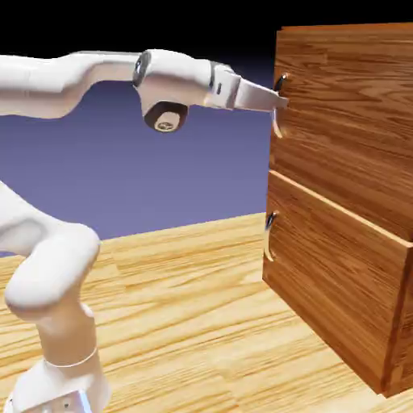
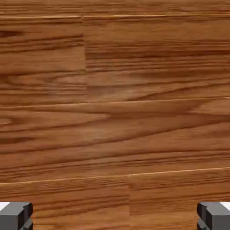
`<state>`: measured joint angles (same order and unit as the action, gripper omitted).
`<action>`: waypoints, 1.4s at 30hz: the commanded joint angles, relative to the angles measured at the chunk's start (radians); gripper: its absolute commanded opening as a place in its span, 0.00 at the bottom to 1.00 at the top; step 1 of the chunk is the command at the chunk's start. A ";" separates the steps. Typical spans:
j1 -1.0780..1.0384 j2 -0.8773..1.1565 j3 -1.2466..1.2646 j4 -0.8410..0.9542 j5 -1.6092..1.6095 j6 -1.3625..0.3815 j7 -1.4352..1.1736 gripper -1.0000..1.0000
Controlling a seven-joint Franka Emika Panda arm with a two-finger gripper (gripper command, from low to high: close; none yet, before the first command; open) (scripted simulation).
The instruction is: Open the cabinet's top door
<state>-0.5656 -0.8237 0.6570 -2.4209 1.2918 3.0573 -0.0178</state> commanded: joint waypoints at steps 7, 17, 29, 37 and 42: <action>-0.136 -0.060 0.155 0.092 0.305 0.005 -0.179 0.50; -0.331 -0.145 0.376 0.223 0.740 0.012 -0.434 0.50; -0.619 -0.210 0.626 0.425 1.127 0.000 -0.648 0.50; -0.542 -0.230 0.554 0.325 1.148 -0.116 -0.684 0.00; -0.363 -0.257 0.422 0.145 1.134 -0.243 -0.729 0.00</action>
<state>-0.9281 -1.0810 1.0786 -2.2765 2.4254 2.8129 -0.7471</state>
